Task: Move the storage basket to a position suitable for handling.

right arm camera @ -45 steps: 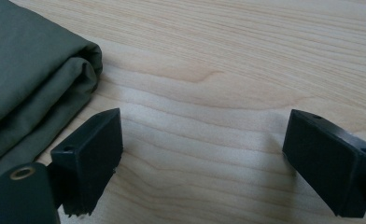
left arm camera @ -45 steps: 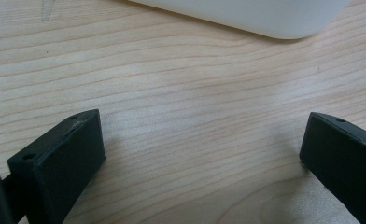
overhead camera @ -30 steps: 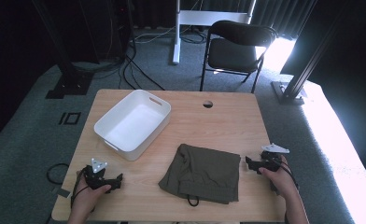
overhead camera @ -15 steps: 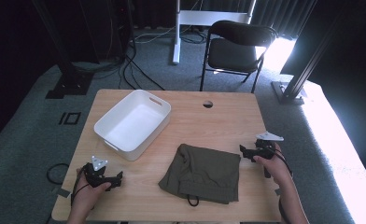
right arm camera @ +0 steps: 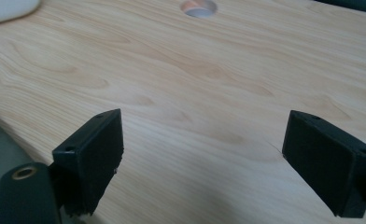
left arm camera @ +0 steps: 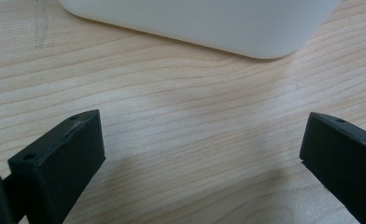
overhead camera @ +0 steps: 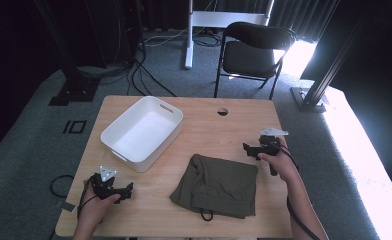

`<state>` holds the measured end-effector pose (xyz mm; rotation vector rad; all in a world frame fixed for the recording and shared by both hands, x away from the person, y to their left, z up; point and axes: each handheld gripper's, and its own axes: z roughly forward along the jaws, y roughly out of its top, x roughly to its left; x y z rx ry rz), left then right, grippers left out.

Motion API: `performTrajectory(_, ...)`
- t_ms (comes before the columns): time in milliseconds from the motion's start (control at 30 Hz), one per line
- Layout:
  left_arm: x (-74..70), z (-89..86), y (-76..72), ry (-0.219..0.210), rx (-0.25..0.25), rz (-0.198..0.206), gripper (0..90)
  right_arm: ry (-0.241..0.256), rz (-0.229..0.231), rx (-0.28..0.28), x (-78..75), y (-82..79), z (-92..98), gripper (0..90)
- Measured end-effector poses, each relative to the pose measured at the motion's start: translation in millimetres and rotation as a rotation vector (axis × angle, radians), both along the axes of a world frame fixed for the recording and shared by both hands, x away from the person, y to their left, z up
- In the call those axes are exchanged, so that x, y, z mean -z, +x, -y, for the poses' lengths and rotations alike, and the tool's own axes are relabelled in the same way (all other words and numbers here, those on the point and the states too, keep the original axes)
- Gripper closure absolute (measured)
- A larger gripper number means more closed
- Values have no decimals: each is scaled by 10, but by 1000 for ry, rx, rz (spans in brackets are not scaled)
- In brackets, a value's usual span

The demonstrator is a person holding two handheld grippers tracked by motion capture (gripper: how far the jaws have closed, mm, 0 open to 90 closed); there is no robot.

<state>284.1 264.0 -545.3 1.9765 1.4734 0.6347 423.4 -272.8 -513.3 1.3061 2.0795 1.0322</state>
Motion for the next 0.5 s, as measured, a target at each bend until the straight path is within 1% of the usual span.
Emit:
performTrajectory(133, -14, 1, 3, 0, -2, 4, 11, 0, 5, -30, -59, 80, -132, 124)
performTrajectory(200, -27, -2, 3, 3, -3, 5, 11, 7, 16, -42, -80, 118, -207, 124)
performTrajectory(233, -36, -4, 6, 4, -9, 12, 12, 16, 24, -44, -89, 139, -244, 124)
performTrajectory(300, -45, -9, 10, -1, -10, 12, 12, 22, 40, -44, -101, 180, -311, 124)
performTrajectory(367, -56, -11, 14, -6, -10, 16, 11, 34, 47, -41, -116, 222, -369, 124)
performTrajectory(400, -56, -11, 14, -6, -10, 16, 12, 34, 47, -41, -116, 222, -369, 124)
performTrajectory(433, -67, -9, 18, -10, -11, 16, 12, 36, 52, -45, -136, 264, -427, 124)
performTrajectory(467, -67, -9, 18, -10, -11, 16, 12, 36, 52, -45, -136, 264, -427, 124)
performTrajectory(500, -78, -5, 23, -10, -8, 18, 12, 38, 57, -52, -157, 302, -490, 138)
